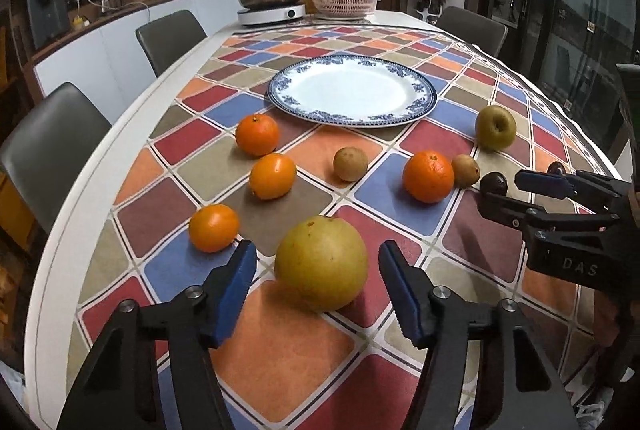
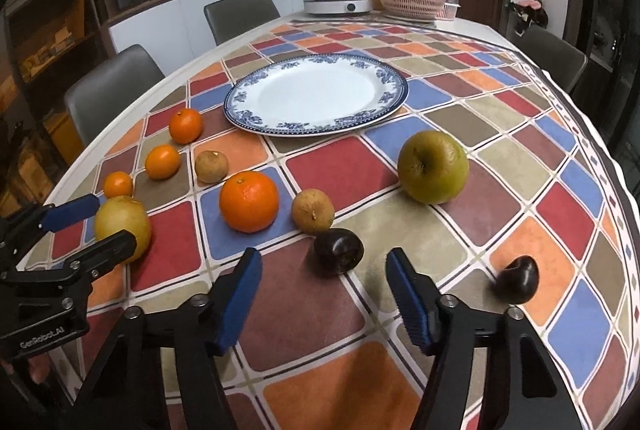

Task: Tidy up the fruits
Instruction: 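Grasp the large yellow pear with the left tool while the right tool grasps a dark plum, then carry the pear onto the blue-rimmed white plate with the left tool while the right tool sets the plum there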

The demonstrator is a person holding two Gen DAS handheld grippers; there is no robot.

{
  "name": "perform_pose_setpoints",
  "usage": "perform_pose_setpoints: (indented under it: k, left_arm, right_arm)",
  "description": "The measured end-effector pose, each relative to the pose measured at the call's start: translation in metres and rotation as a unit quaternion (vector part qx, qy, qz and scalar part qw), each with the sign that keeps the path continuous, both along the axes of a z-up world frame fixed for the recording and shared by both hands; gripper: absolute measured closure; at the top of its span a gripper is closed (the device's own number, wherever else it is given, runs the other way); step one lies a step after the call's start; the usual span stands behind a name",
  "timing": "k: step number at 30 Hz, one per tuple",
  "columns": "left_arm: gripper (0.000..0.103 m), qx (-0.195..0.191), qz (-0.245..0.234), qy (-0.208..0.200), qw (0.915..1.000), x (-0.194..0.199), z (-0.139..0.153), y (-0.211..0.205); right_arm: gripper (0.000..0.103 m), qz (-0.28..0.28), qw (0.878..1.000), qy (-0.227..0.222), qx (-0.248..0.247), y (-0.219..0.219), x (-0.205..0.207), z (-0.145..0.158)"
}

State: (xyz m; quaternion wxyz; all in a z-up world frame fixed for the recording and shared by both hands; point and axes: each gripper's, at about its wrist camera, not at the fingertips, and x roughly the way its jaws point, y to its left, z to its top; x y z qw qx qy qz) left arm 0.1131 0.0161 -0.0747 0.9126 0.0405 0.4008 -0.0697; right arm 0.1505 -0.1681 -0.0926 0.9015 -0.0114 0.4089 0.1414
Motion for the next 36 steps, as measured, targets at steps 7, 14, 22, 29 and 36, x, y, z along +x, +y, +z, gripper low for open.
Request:
perform_pose_setpoints:
  k: [7,14,22,29,36]
  left_arm:
    - [0.054,-0.011,-0.002,0.012,0.9999,0.006,-0.005,0.0]
    - [0.054,-0.009,-0.004,0.012,0.9999,0.007,-0.006,0.0]
    - [0.054,-0.003,-0.005,0.004,1.0,0.007,-0.006,-0.002]
    - [0.055,-0.011,-0.005,0.004,0.9999,0.005,-0.005,-0.003]
    - [0.055,-0.024,-0.006,-0.013,0.9996,-0.007,0.011,-0.004]
  right_arm:
    - [0.052,0.0,1.0,0.011,-0.008,0.002,0.009,-0.006]
    - [0.061,-0.003,1.0,0.016,-0.007,0.001,0.011,-0.01]
    - [0.074,-0.007,1.0,0.012,-0.004,-0.002,0.015,-0.01]
    - [0.074,-0.006,1.0,0.002,-0.005,-0.001,0.011,-0.004]
    - [0.074,0.012,1.0,-0.014,0.01,0.002,-0.004,0.014]
